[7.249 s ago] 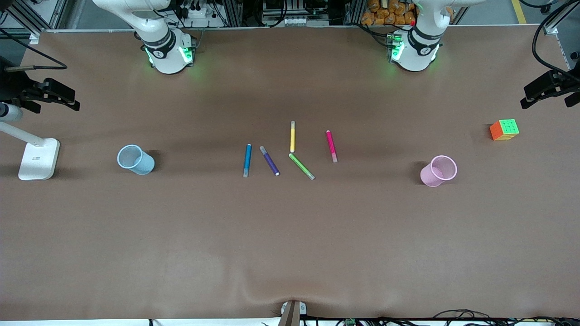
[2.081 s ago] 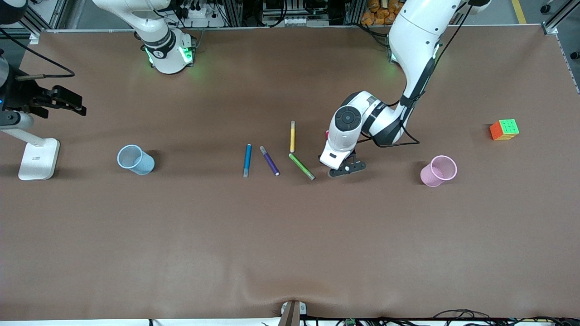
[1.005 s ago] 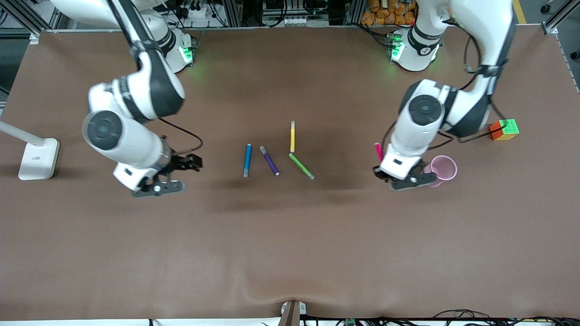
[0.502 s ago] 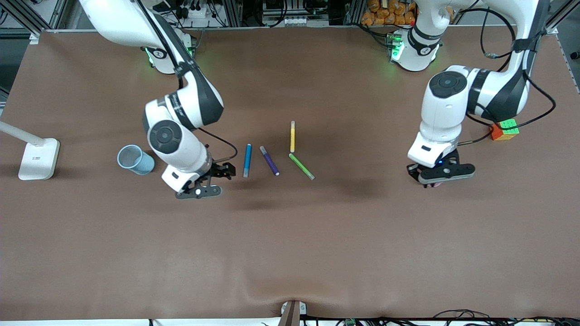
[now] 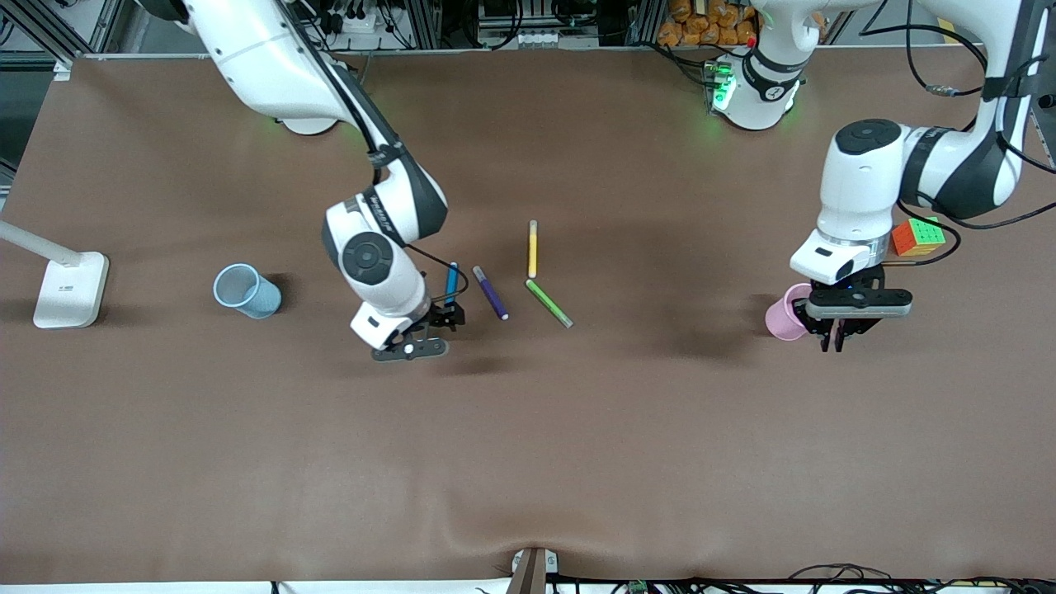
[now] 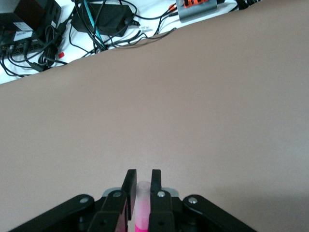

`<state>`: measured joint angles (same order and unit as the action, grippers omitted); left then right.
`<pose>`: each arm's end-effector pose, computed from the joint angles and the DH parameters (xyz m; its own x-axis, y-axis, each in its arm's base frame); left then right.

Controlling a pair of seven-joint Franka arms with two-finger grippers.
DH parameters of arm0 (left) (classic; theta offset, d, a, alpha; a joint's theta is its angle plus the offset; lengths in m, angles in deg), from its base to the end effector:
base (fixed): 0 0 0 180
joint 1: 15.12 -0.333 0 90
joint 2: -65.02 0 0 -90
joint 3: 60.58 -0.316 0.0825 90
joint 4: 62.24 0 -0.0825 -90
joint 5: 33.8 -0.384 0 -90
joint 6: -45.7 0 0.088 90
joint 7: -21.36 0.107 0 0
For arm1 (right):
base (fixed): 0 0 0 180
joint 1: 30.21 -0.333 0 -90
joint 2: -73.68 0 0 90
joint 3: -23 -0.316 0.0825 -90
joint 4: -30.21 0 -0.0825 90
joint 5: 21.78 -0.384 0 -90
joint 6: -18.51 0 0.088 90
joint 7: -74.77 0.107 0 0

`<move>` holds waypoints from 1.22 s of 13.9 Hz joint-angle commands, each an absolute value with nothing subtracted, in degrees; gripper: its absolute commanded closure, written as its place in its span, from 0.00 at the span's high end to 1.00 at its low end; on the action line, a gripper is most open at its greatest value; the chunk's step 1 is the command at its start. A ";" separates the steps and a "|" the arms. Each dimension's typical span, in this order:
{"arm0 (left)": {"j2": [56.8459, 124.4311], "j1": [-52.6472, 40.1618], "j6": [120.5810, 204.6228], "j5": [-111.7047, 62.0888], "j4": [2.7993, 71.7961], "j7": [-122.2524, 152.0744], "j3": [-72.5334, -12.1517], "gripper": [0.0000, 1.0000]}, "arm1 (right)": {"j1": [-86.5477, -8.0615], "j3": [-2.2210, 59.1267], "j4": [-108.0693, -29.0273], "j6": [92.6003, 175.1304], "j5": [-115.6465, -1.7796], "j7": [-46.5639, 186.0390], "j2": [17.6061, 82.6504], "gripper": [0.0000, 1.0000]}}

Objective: Place pink and blue markers in matching cups

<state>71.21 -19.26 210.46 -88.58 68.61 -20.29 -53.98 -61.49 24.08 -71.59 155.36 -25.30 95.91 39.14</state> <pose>0.5458 -0.0694 0.3443 0.8259 -0.2345 0.5127 -0.0973 -0.9551 -0.2800 0.5704 0.3338 0.2195 0.9932 0.1167 -0.0035 0.1165 -0.9927 -0.0327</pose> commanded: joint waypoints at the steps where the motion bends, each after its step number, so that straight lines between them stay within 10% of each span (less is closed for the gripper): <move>1: 70.20 -20.48 212.87 -90.66 70.65 -22.40 -53.37 0.00 | -63.69 24.59 -73.75 159.21 -25.73 96.83 37.30 1.00; 15: 76.35 -22.23 216.65 -119.53 68.63 -49.78 -53.46 0.00 | -66.15 24.59 -79.48 160.19 -25.65 98.76 39.93 1.00; 17: 77.32 -22.59 216.74 -125.01 67.84 -55.52 -53.46 0.34 | -66.15 24.59 -79.48 160.28 -25.56 98.76 39.58 1.00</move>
<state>76.11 -21.46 215.50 -120.24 69.66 -51.04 -53.75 -65.39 24.20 -77.49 160.66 -25.27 97.57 37.68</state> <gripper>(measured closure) 0.841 0.000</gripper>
